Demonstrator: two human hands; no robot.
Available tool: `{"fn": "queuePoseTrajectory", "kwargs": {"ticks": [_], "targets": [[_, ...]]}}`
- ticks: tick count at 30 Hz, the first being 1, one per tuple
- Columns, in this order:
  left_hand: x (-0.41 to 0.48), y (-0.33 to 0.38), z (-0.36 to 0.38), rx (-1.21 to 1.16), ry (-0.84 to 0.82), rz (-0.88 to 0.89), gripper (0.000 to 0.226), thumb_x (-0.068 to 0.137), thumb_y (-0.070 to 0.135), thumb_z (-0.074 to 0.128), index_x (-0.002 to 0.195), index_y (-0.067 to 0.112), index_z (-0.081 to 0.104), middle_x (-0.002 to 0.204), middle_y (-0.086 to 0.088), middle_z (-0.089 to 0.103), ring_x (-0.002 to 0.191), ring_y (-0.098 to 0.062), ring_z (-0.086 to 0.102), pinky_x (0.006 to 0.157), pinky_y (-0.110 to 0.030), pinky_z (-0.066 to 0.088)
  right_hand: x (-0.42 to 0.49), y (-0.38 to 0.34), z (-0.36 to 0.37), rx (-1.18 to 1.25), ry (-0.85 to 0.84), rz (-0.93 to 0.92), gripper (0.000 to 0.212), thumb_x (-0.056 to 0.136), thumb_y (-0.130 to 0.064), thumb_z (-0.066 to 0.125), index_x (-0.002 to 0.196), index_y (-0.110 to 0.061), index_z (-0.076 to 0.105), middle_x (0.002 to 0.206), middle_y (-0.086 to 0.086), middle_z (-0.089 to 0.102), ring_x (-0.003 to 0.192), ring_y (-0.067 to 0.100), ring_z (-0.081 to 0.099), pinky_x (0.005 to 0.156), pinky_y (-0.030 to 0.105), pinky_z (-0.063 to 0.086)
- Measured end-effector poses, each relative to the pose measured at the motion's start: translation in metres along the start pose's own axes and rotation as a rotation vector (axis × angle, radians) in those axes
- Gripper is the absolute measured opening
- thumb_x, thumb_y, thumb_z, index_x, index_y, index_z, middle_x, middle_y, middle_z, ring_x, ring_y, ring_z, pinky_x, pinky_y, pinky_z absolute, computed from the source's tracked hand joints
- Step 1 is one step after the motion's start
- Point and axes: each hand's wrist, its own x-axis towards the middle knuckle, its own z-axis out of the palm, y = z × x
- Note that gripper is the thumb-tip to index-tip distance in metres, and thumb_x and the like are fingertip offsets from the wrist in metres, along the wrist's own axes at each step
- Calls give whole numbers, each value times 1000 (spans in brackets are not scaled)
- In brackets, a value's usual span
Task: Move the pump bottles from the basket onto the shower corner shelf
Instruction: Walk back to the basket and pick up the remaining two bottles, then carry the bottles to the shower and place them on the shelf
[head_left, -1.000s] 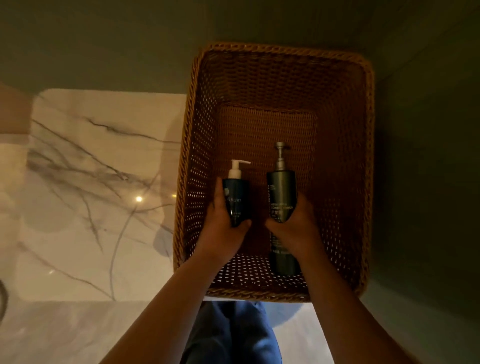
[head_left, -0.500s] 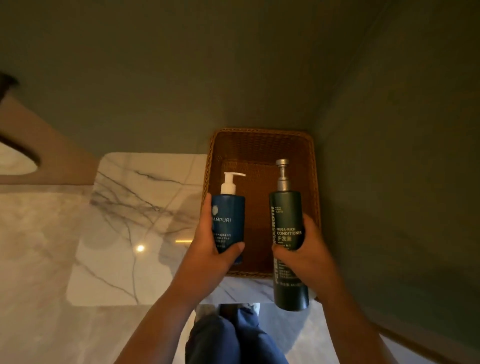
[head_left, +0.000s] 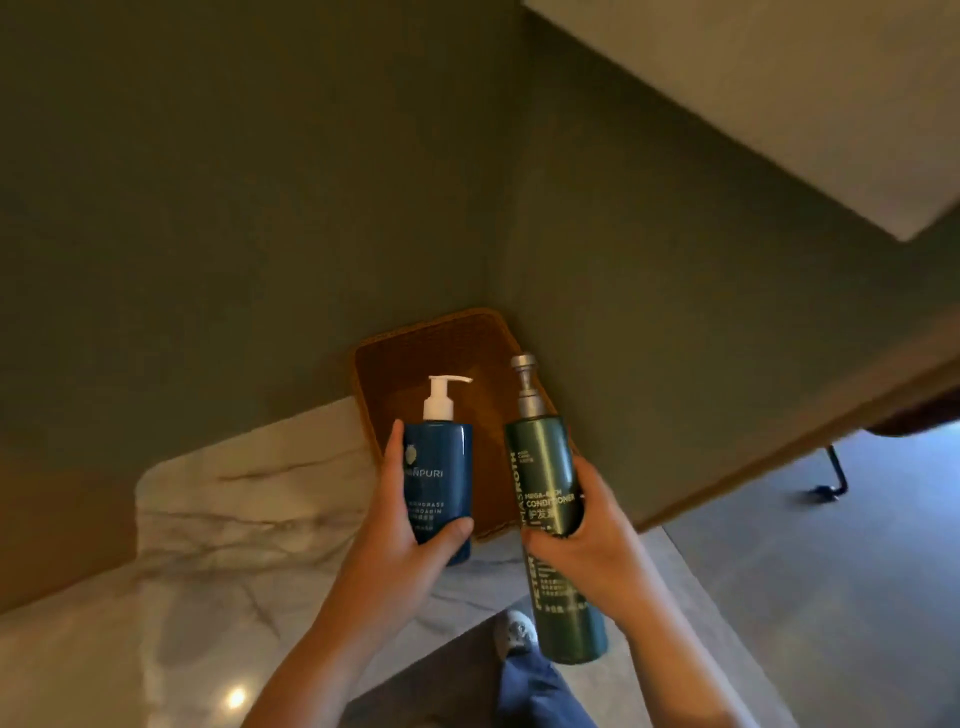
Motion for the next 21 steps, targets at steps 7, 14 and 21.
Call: {"fn": "queuePoseTrajectory", "kwargs": {"ticks": [7,14,21], "targets": [[-41,5,8,-1,-246,59,100,80,26,71,129,70,-3,129,38,29,112,12,44,75,-13,40,-99,6,16,123,195,24,77,58,-41,73,121,-56,30,111,-19,56,97,-3,58,69,14,51],[-76,31,69,25,-463,131,102,77,16,73,116,80,3,122,40,32,106,11,48,83,-17,45,-192,23,-19,196,440,152,82,65,-30,76,126,-53,26,120,-13,50,104,6,56,82,28,55],[-141,55,161,56,-724,206,103,76,3,72,123,73,12,139,12,41,113,-6,54,93,-34,46,-311,55,-55,324,719,222,75,65,-22,76,104,-70,34,114,-13,55,96,3,60,74,23,55]]}}
